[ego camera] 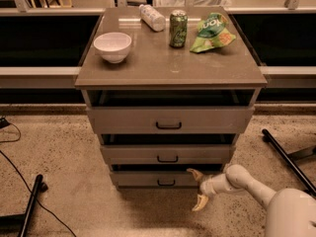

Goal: Open bottom drawer

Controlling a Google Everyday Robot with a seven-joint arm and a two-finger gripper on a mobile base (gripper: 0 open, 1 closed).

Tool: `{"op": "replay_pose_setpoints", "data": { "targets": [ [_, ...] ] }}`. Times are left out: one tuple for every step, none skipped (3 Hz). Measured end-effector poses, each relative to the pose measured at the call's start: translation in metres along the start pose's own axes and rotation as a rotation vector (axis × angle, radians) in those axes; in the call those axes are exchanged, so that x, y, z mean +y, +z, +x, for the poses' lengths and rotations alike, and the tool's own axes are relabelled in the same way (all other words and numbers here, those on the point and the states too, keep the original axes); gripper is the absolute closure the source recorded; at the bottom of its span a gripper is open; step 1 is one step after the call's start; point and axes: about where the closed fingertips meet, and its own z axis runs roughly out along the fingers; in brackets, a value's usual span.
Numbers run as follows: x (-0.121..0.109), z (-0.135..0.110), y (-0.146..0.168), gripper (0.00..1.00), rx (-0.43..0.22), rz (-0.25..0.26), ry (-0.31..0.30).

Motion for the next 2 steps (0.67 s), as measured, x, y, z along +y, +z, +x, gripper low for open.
{"op": "replay_pose_setpoints", "data": {
  "targets": [
    [-0.022,0.025,0.008,0.0,0.076,0.07,0.027],
    [-0.042,0.054,0.011,0.0,0.17,0.117,0.052]
  ]
}}
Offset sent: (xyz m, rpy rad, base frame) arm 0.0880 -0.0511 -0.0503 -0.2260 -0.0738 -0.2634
